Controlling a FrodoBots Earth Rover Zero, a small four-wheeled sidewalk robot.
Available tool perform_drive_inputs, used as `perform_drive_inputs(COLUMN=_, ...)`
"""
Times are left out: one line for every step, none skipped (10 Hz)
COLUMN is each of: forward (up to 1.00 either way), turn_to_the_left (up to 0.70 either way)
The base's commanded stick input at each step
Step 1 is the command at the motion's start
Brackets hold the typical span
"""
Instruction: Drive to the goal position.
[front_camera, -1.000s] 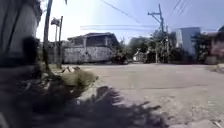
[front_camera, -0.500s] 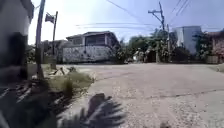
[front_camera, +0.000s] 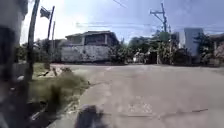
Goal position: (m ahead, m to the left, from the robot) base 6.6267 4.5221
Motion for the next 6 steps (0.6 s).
perform_drive_inputs(forward=1.00, turn_to_the_left=0.00)
perform_drive_inputs(forward=1.00, turn_to_the_left=0.00)
perform_drive_inputs(forward=1.00, turn_to_the_left=0.00)
perform_drive_inputs(forward=1.00, turn_to_the_left=0.00)
perform_drive_inputs(forward=1.00, turn_to_the_left=0.00)
perform_drive_inputs(forward=1.00, turn_to_the_left=0.01)
